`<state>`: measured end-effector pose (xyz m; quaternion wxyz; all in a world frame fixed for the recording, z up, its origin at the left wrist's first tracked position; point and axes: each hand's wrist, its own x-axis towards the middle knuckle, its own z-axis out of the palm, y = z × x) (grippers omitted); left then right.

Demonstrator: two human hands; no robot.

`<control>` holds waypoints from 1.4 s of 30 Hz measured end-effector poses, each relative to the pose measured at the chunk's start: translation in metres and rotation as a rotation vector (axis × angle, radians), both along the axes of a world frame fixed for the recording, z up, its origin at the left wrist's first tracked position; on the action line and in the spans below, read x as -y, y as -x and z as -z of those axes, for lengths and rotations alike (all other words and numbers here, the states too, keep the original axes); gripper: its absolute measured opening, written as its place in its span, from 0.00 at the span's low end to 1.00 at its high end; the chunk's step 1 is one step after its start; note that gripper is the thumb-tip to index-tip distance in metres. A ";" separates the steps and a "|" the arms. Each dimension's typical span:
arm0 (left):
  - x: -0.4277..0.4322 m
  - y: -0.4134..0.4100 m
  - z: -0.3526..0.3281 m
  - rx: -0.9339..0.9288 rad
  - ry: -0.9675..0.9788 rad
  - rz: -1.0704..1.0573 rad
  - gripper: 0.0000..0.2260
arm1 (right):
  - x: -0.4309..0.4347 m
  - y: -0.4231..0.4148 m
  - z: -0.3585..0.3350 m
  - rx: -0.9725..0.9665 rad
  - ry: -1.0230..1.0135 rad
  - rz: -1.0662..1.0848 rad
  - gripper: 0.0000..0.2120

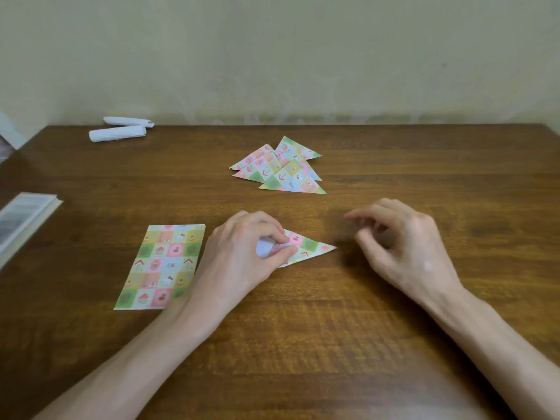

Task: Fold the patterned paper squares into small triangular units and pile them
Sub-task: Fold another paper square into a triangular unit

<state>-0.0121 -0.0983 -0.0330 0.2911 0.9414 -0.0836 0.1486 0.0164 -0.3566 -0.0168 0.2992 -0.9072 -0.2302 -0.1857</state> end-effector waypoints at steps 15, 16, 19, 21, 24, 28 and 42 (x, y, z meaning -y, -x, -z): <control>0.000 0.002 0.000 0.019 0.008 0.012 0.09 | -0.007 0.006 0.006 -0.018 0.215 -0.282 0.16; 0.000 0.002 0.000 0.020 0.000 0.009 0.09 | -0.008 0.007 0.007 -0.022 0.222 -0.286 0.16; -0.001 0.002 0.000 0.026 -0.004 0.010 0.09 | -0.009 0.007 0.008 -0.040 0.237 -0.290 0.16; -0.001 0.003 0.000 0.029 -0.003 0.017 0.09 | -0.008 0.007 0.009 -0.040 0.246 -0.292 0.17; -0.001 0.003 0.000 0.028 -0.008 0.018 0.10 | -0.008 0.009 0.008 -0.039 0.259 -0.296 0.17; 0.000 0.002 0.001 0.020 -0.012 0.053 0.04 | -0.012 0.011 0.007 0.012 0.305 -0.284 0.16; -0.007 -0.007 0.001 -0.049 0.018 0.220 0.03 | -0.023 0.017 0.004 0.061 0.349 -0.299 0.16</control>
